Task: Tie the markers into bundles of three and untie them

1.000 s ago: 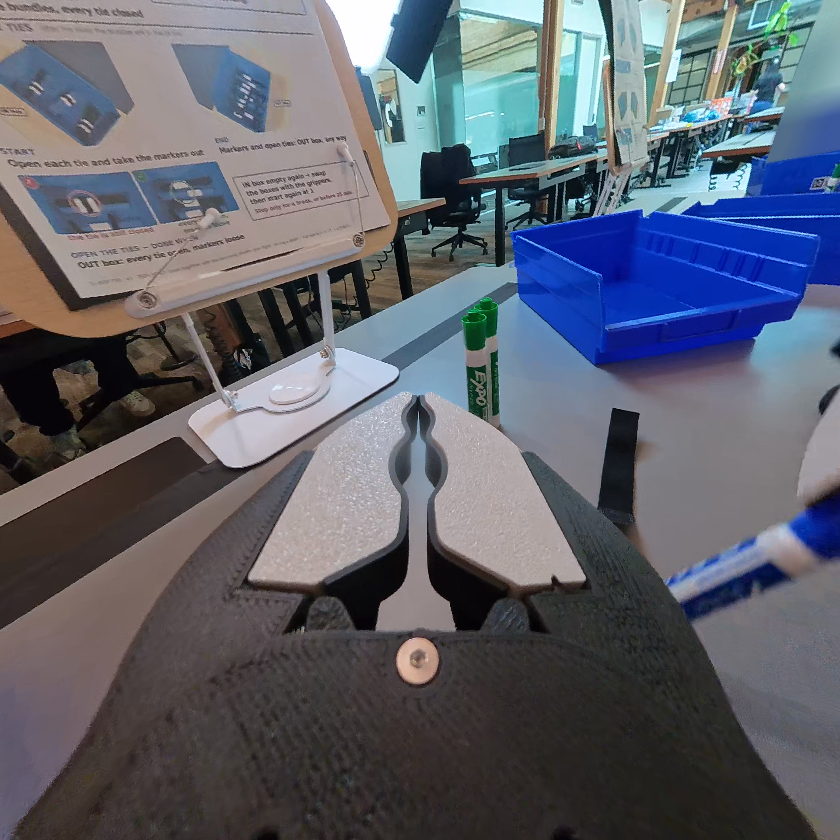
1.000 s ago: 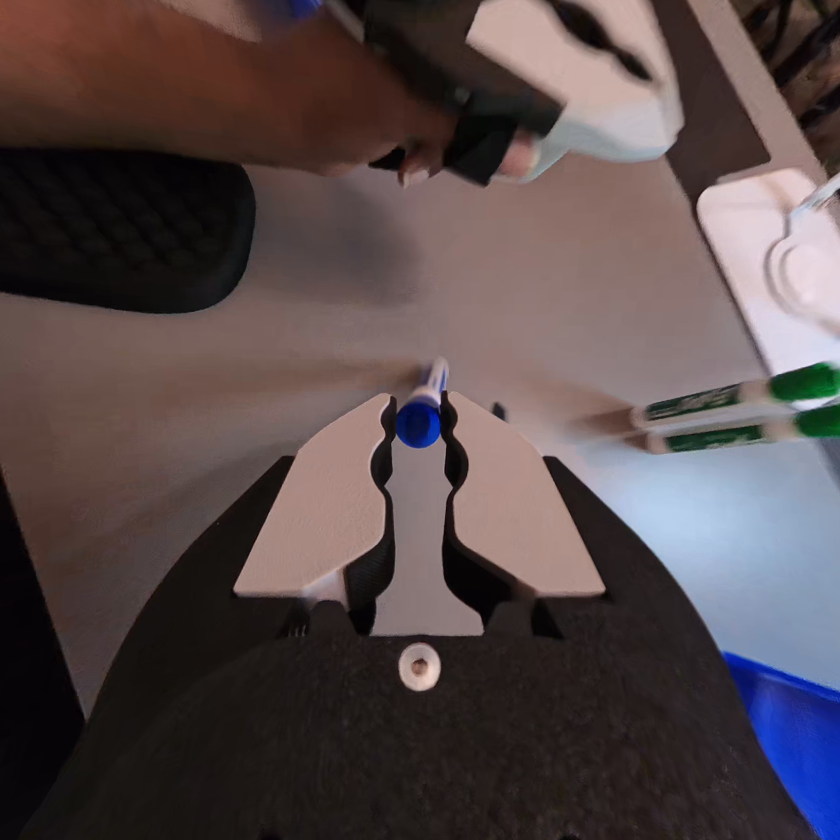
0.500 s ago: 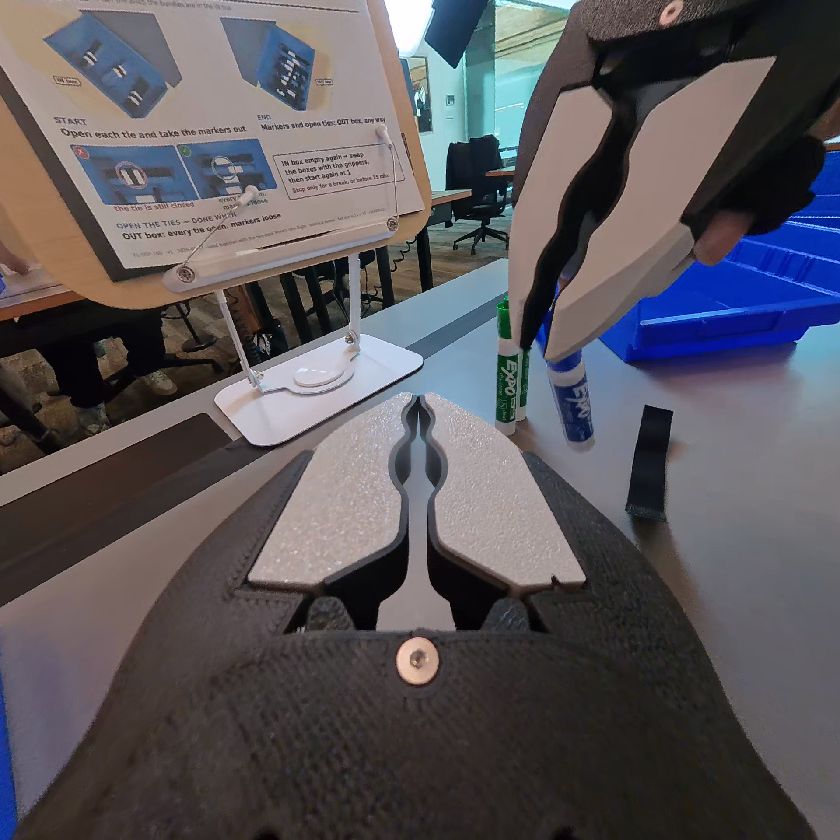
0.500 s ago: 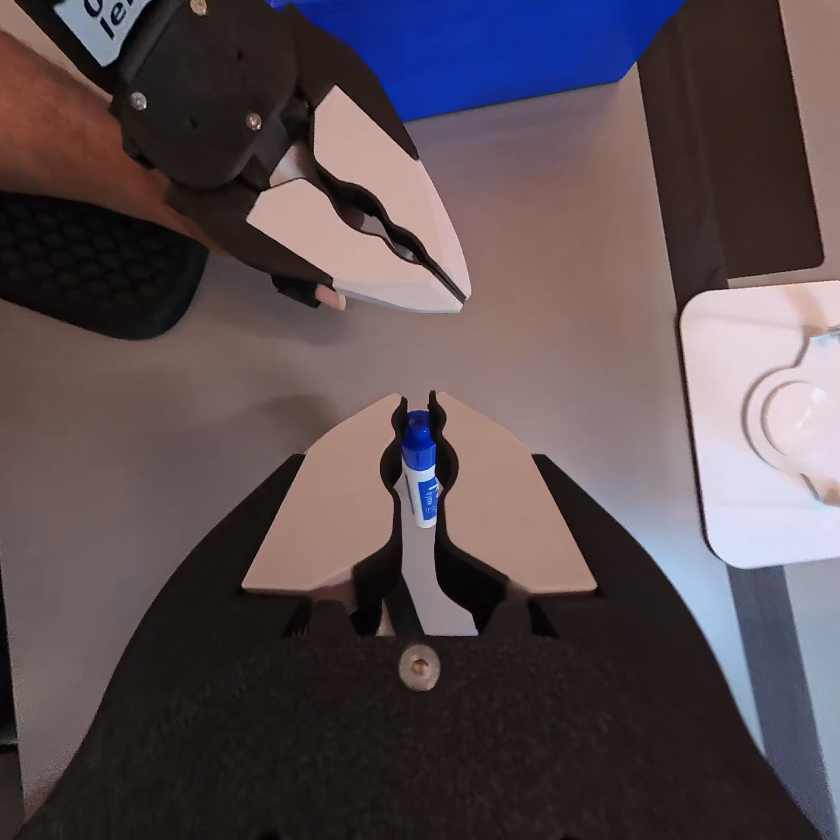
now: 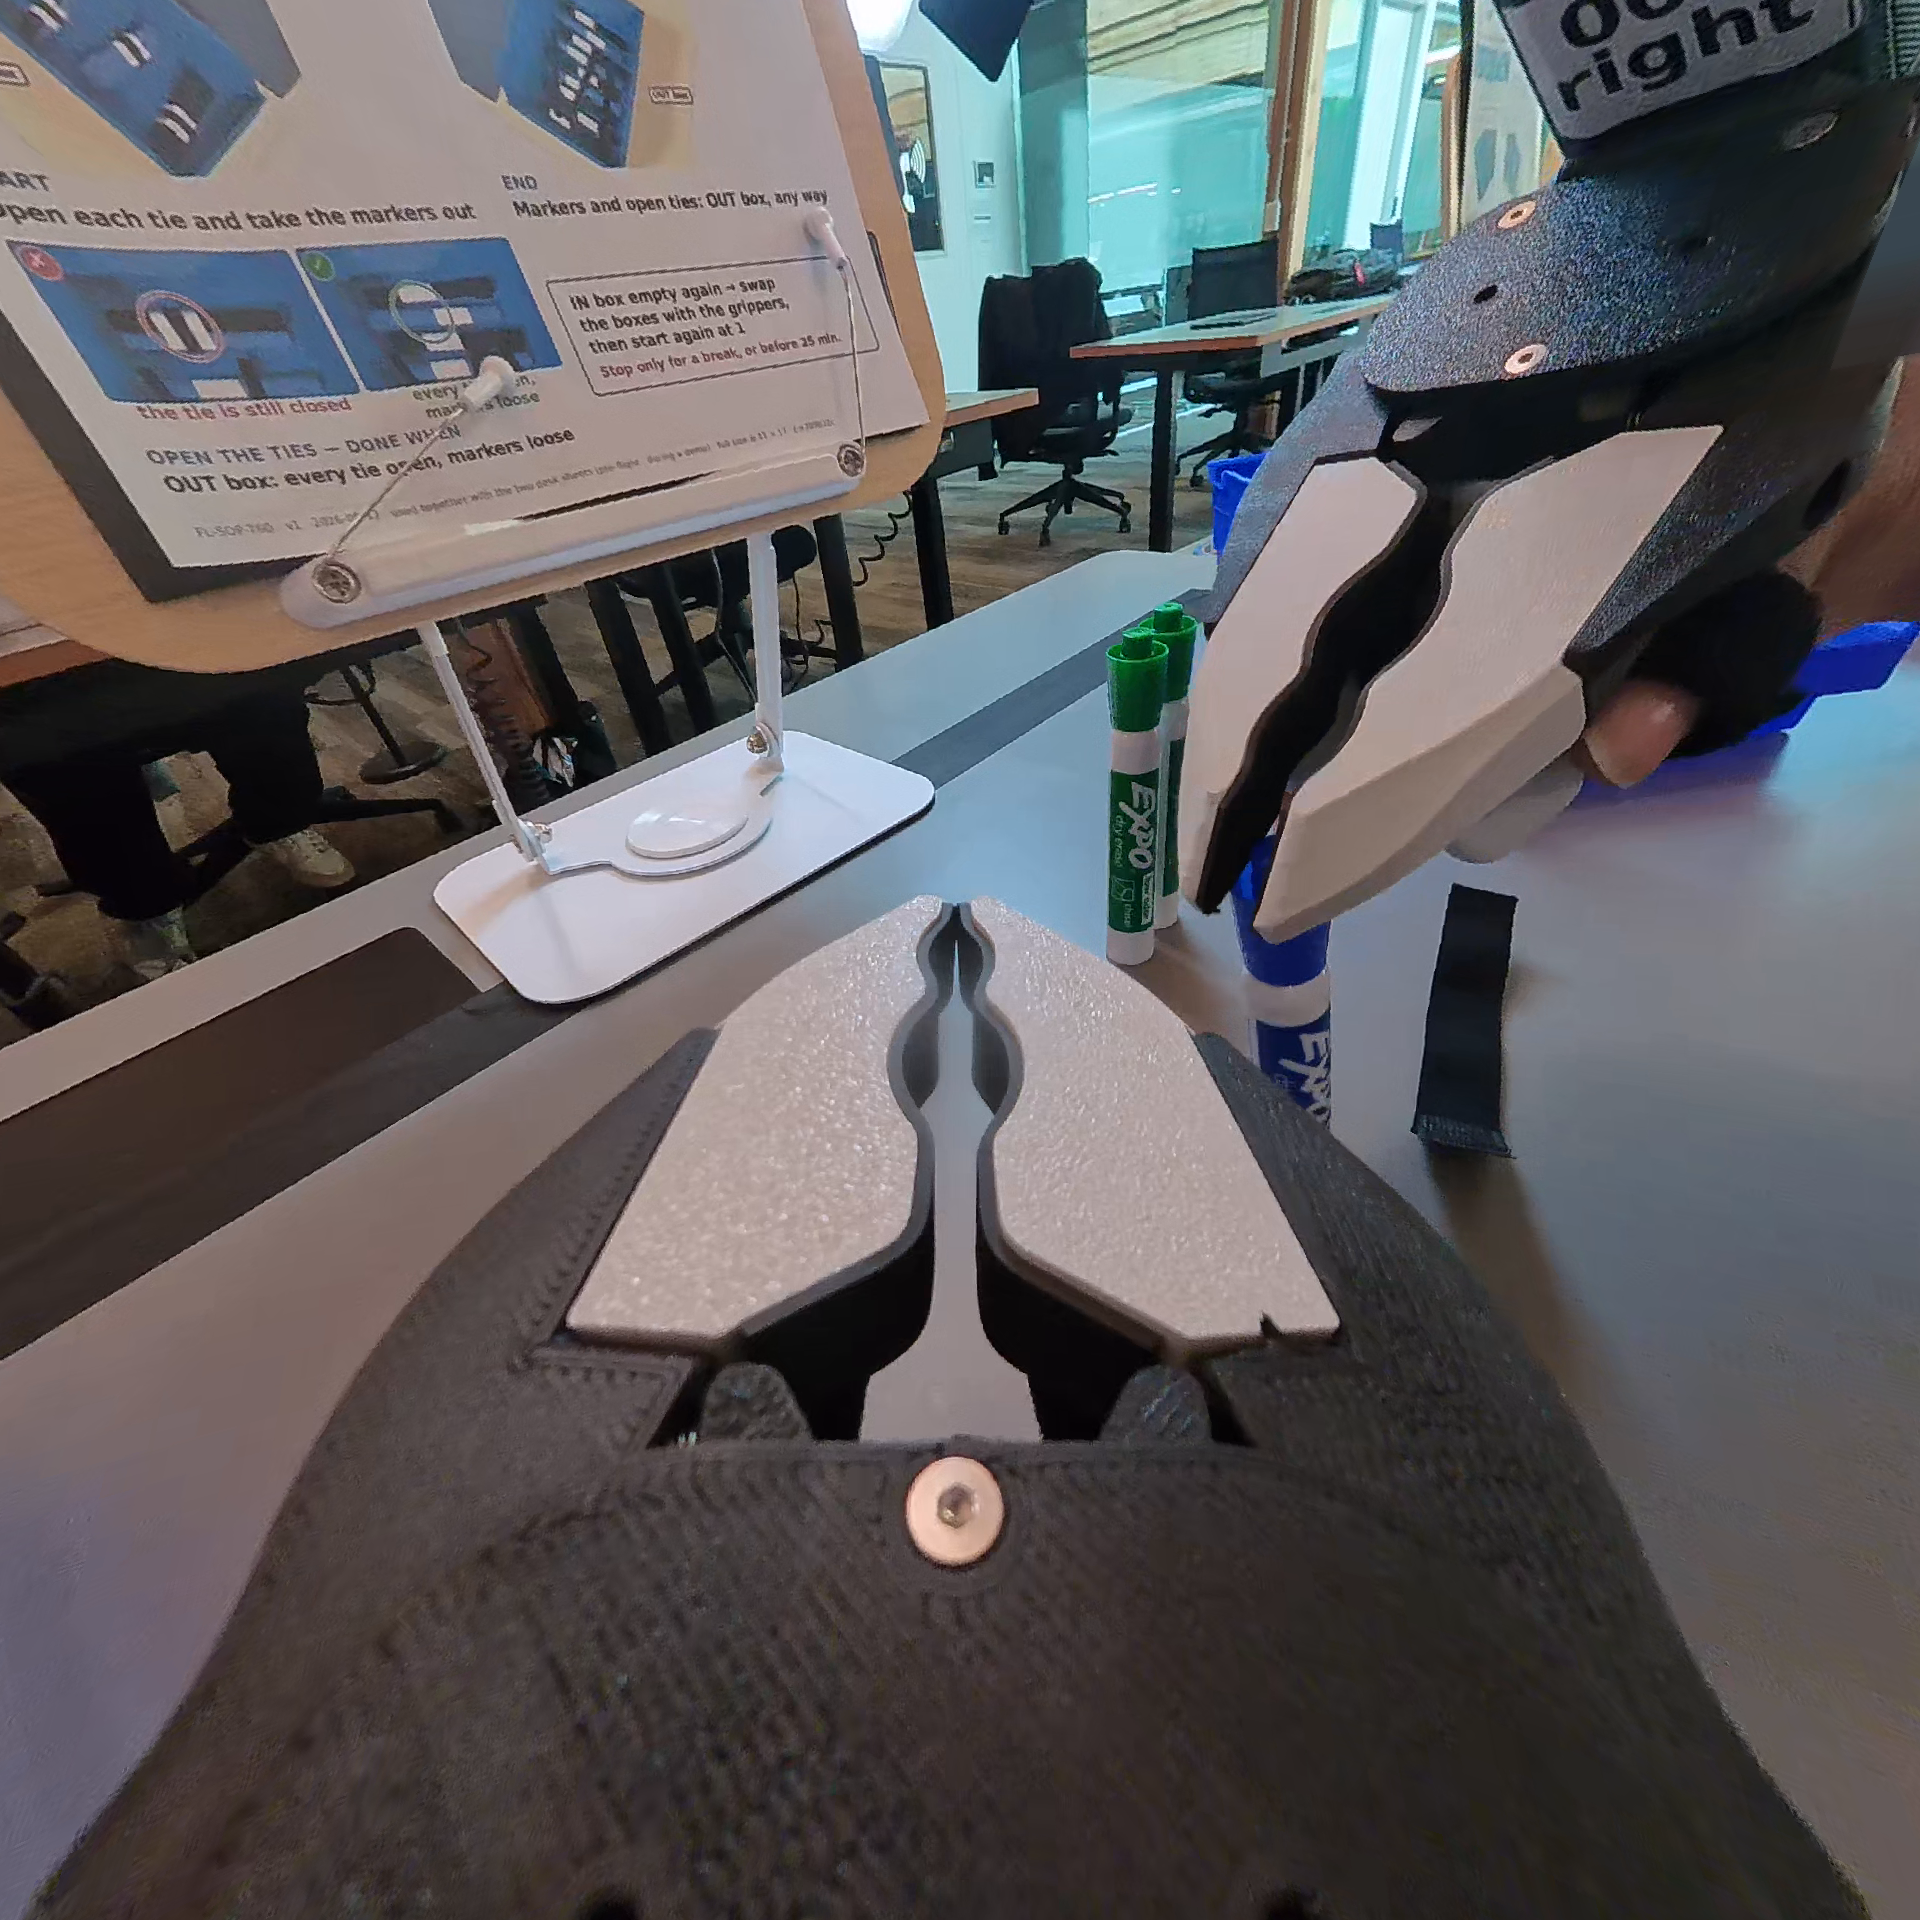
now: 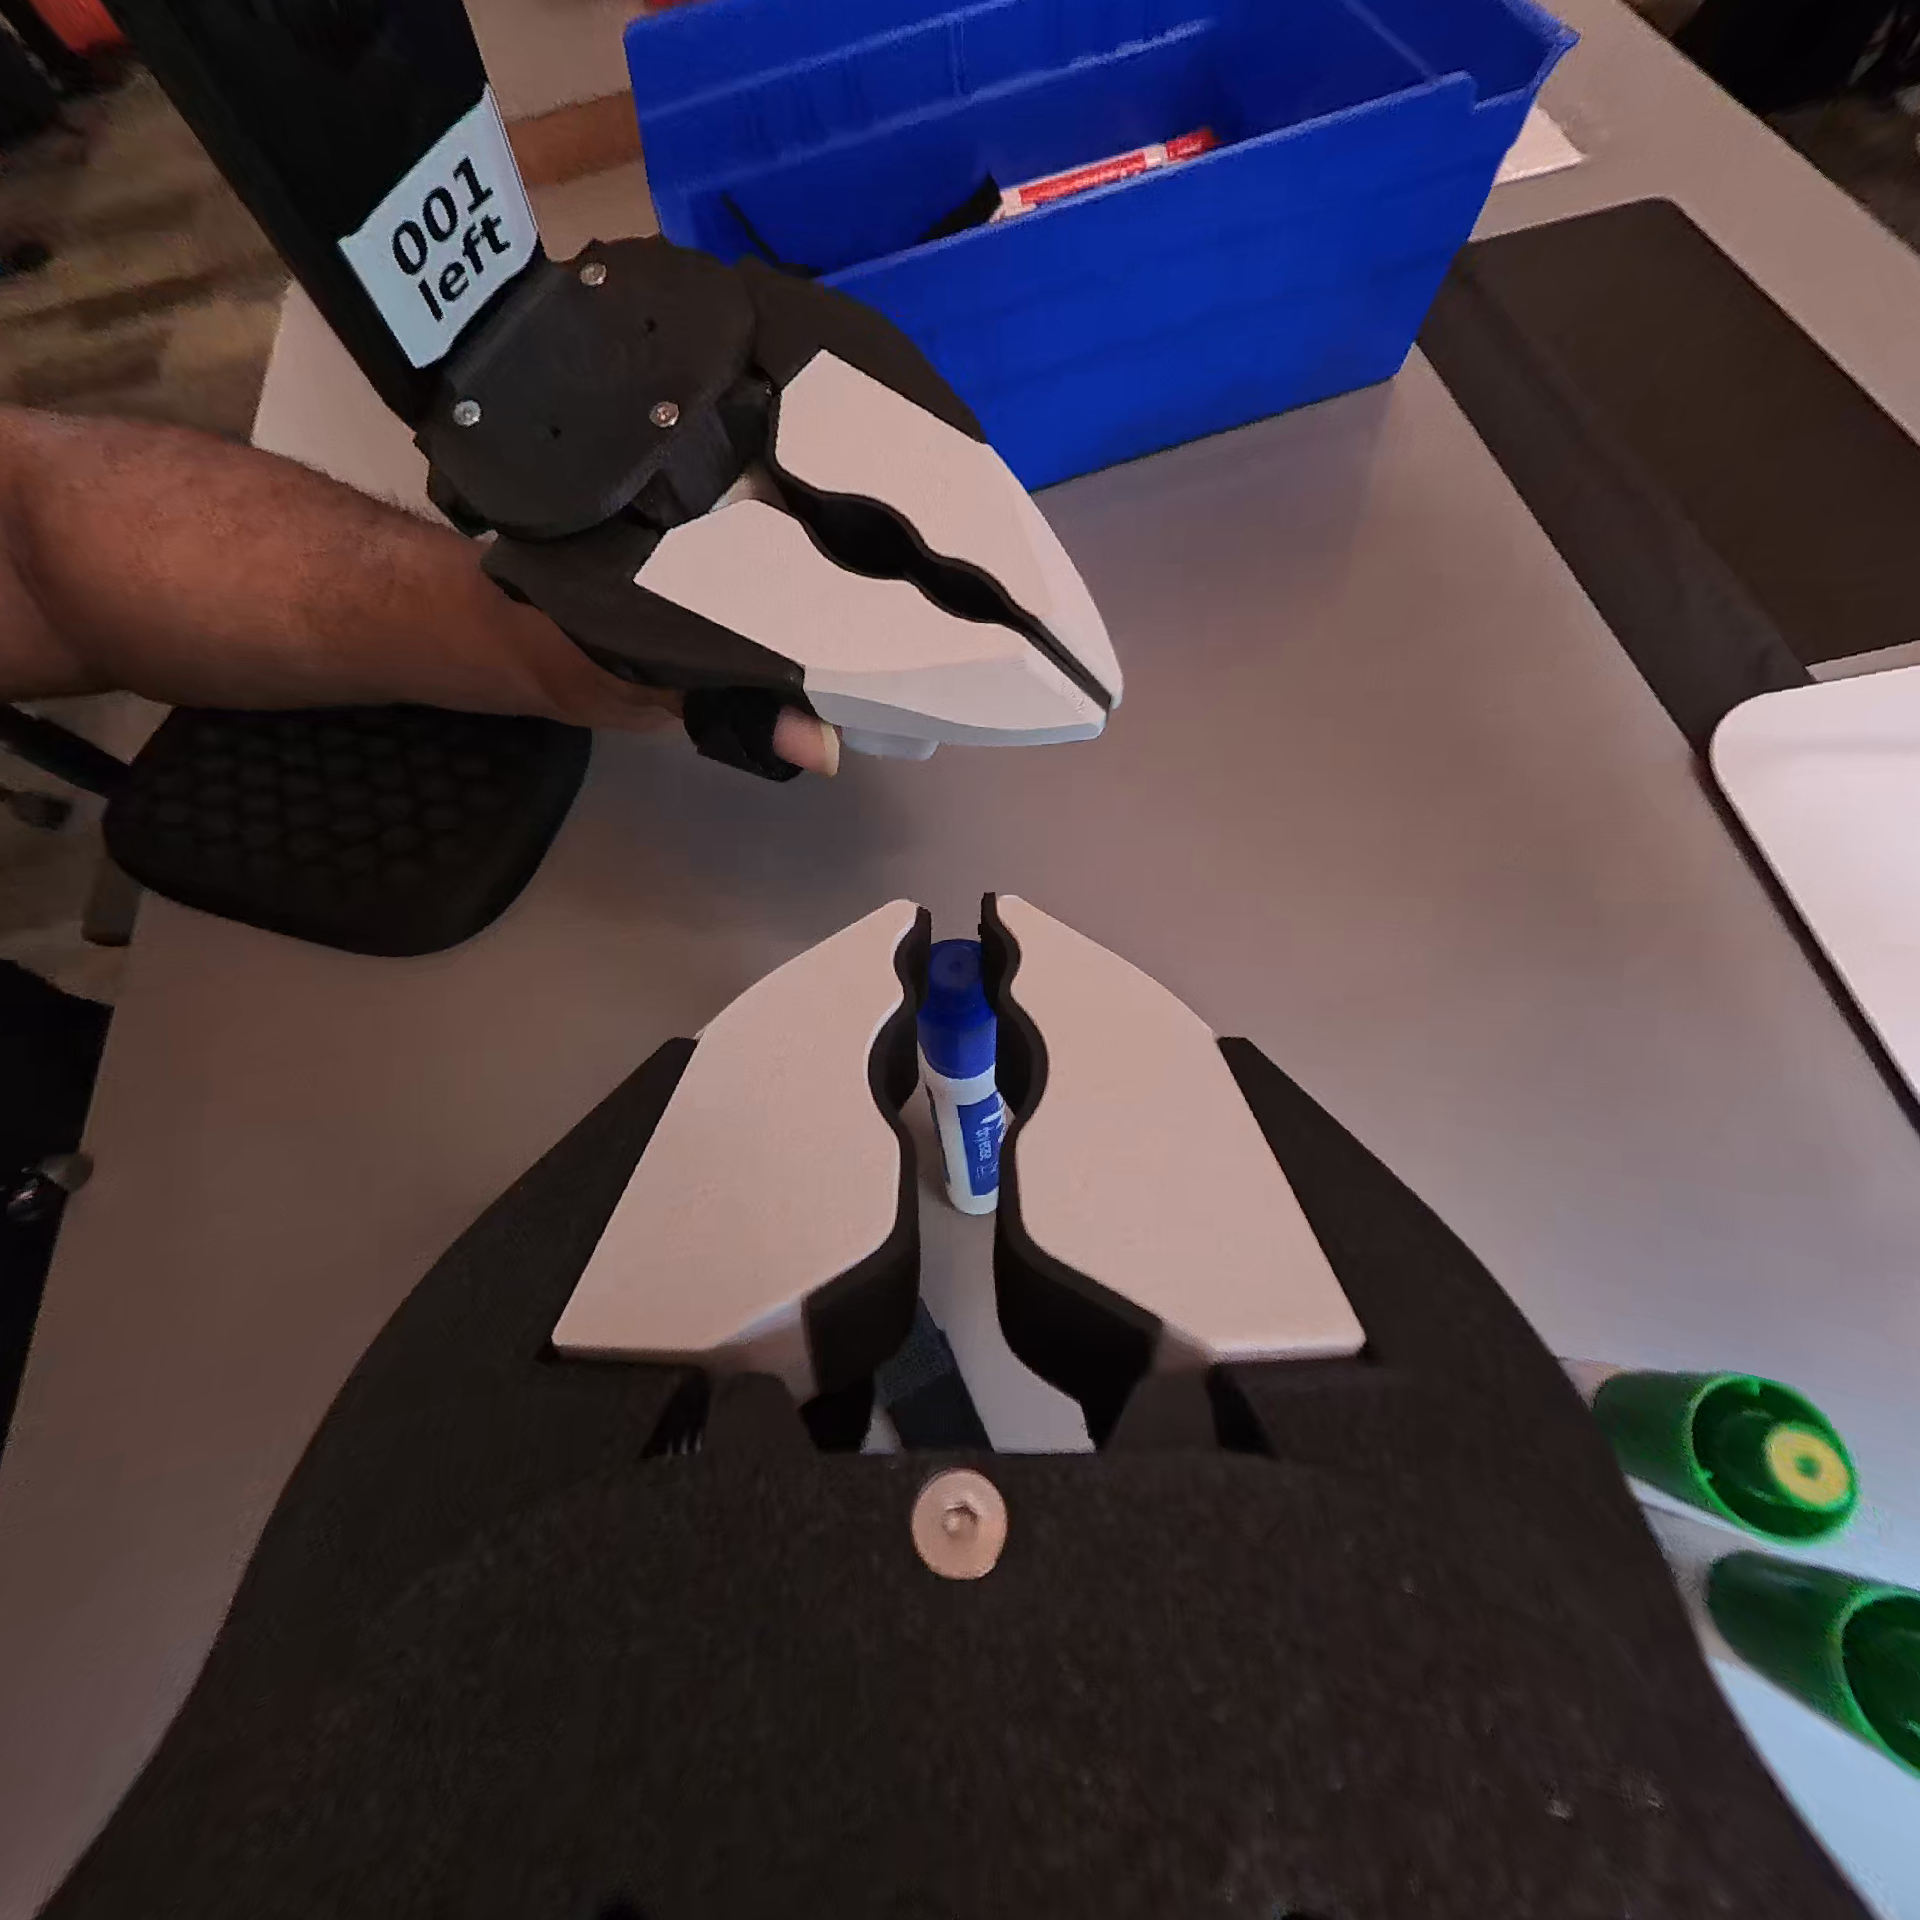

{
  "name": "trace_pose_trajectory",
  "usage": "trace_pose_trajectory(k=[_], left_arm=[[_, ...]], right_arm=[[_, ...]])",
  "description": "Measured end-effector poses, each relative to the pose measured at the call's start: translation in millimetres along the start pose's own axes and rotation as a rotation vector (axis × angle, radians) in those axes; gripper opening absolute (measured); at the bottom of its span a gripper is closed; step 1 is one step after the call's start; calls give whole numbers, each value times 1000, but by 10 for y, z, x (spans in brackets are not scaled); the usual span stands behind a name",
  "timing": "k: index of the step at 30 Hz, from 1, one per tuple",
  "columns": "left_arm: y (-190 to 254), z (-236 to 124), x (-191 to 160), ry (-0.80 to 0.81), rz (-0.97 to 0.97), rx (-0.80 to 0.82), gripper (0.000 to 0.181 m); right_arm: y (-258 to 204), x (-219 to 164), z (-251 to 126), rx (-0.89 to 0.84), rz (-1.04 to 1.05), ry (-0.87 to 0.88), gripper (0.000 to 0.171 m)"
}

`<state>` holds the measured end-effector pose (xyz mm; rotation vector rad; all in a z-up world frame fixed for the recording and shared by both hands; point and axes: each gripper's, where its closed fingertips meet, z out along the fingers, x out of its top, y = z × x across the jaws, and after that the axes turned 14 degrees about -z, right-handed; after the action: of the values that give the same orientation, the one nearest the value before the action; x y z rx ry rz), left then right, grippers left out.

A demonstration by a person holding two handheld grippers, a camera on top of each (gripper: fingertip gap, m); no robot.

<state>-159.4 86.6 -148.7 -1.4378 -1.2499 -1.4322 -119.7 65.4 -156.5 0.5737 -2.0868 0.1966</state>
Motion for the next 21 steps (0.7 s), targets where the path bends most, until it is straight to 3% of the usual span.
trace_pose_trajectory(k=[16, 21], left_arm=[[49, 31, -103, -32, 20, -7, 0], [48, 34, -114, -36, 21, -7, 0]], right_arm=[[-95, -37, -157, 9, -79, 33, 22], [34, 214, -521, -44, -83, 117, 27]])
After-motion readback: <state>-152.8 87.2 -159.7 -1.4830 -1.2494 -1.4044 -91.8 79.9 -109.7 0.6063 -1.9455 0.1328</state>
